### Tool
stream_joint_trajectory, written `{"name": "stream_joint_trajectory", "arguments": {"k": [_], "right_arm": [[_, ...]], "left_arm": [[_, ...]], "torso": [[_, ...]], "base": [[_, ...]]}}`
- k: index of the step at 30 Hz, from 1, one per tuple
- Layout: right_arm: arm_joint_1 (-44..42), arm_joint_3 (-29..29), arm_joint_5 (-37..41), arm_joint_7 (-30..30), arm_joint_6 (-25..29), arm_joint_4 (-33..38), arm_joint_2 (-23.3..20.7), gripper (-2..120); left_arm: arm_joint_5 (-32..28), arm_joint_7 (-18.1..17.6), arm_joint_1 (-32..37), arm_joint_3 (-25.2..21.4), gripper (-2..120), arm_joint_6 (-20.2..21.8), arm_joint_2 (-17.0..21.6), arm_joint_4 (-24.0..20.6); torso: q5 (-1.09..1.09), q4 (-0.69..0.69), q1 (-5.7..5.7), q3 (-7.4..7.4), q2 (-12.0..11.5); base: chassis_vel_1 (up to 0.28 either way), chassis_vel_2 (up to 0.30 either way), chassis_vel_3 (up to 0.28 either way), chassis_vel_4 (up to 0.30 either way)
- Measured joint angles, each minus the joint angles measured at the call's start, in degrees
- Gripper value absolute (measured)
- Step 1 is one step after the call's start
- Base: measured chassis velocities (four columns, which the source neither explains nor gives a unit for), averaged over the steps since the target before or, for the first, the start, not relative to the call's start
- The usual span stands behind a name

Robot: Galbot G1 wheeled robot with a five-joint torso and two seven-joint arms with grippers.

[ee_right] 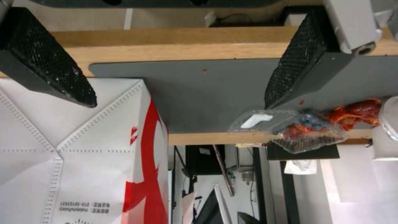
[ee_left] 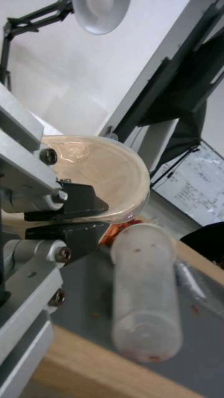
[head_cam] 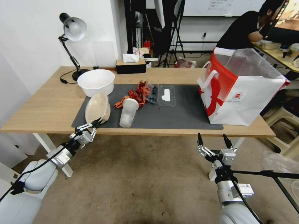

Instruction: Pick up the trash from the table and place it into the takeout bag.

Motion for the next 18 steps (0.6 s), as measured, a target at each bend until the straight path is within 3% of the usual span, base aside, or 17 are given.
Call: {"name": "stream_joint_trajectory", "arguments": {"k": [6,11,14,15,18], "right_arm": [[-0.5,0.1,-0.4,0.2,0.1,0.0,0.3,100],[-0.6,0.1,-0.7,0.3,0.2,-0.3,0.5,100],[-0.1,-0.1,-0.7,0.3,0.2,-0.7,0.6,100],[-0.1,-0.1,-0.7,0.3,0.2,-0.7,0.6,100],[0.6,-0.5,-0.8,0.3,0.2,-1.4,0.7,100]], "left_arm": [[-2.7,-0.2,-0.5,0.6,1,0.1,1.1,-2.5],[-8.6,-0.6,-1.3,2.2,1,0.5,3.0,-4.6],[-18.4,-2.2,-2.3,4.9,1,1.5,5.2,-6.2],[-18.4,-2.2,-2.3,4.9,1,1.5,5.2,-6.2],[-31.5,-2.7,-4.7,9.1,1,2.0,7.4,-7.0]], "torso": [[0.0,0.0,0.0,0.0,0.0],[0.01,0.0,0.0,0.0,0.0],[0.01,-0.01,0.0,0.0,0.0],[0.01,-0.01,0.0,0.0,0.0],[0.0,0.01,0.0,0.0,0.0]], "base": [[0.0,0.0,0.0,0.0],[0.0,0.0,0.0,0.0],[0.0,0.0,0.0,0.0],[0.0,0.0,0.0,0.0],[0.0,0.0,0.0,0.0]]}}
